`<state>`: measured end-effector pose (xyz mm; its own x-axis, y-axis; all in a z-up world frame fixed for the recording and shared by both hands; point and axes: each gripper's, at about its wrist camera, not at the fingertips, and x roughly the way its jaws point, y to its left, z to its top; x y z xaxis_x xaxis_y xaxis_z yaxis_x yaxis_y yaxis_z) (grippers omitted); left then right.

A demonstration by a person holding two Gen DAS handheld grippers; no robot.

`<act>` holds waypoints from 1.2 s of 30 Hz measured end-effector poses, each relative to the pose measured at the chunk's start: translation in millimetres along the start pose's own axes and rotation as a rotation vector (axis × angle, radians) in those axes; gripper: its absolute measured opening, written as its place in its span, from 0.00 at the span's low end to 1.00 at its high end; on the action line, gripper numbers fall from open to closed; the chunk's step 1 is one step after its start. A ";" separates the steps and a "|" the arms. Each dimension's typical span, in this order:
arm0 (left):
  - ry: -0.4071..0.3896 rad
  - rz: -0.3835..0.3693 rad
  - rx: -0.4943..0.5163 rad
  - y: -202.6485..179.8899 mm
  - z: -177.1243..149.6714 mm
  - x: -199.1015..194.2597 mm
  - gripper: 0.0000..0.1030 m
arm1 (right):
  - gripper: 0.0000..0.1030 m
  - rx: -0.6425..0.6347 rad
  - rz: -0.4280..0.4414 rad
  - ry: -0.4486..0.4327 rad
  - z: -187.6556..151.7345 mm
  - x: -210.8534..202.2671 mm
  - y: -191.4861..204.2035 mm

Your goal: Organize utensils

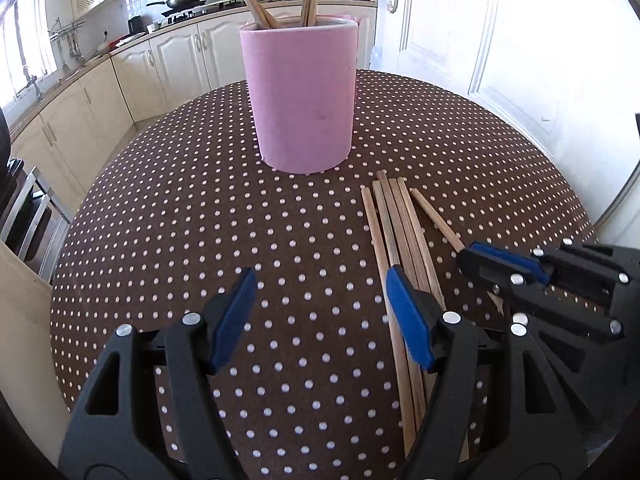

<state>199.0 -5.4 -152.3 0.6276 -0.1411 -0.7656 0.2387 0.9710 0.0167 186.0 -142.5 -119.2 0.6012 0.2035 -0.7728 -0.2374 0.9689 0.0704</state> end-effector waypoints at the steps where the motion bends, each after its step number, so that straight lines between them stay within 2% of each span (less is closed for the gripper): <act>1: 0.006 -0.002 0.000 -0.4 1.7 1.8 0.65 | 0.04 0.002 0.003 0.000 0.0 -0.2 -0.8; 8: 0.031 -0.008 -0.015 -3.2 12.7 12.3 0.65 | 0.04 0.013 0.021 -0.001 0.1 -2.3 -6.0; 17: 0.089 0.025 -0.014 -11.5 24.7 26.5 0.63 | 0.04 0.030 0.039 -0.001 -0.4 -3.9 -8.5; 19: 0.091 0.015 0.002 -14.0 25.6 24.8 0.55 | 0.04 0.027 0.036 0.000 -0.3 -3.7 -7.9; 21: 0.087 0.001 0.024 -18.1 23.5 20.6 0.35 | 0.04 0.021 0.030 0.001 0.0 -3.4 -6.7; 24: 0.062 0.019 0.039 -25.3 17.1 16.1 0.15 | 0.04 0.006 0.014 0.014 2.5 -1.4 -3.0; 27: 0.040 0.007 0.047 -28.3 8.5 13.3 0.11 | 0.04 0.012 0.006 0.028 6.3 1.2 -2.3; 33: 0.044 -0.053 -0.025 -10.0 4.0 8.5 0.06 | 0.06 -0.047 -0.029 0.060 16.3 8.7 4.7; 36: 0.042 -0.079 -0.055 -3.9 1.3 6.6 0.06 | 0.07 -0.063 -0.010 0.090 23.5 13.4 3.7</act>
<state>203.2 -10.3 -156.6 0.5767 -0.2102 -0.7895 0.2441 0.9665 -0.0791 211.2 -132.8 -114.5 0.5333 0.1777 -0.8271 -0.2808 0.9594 0.0251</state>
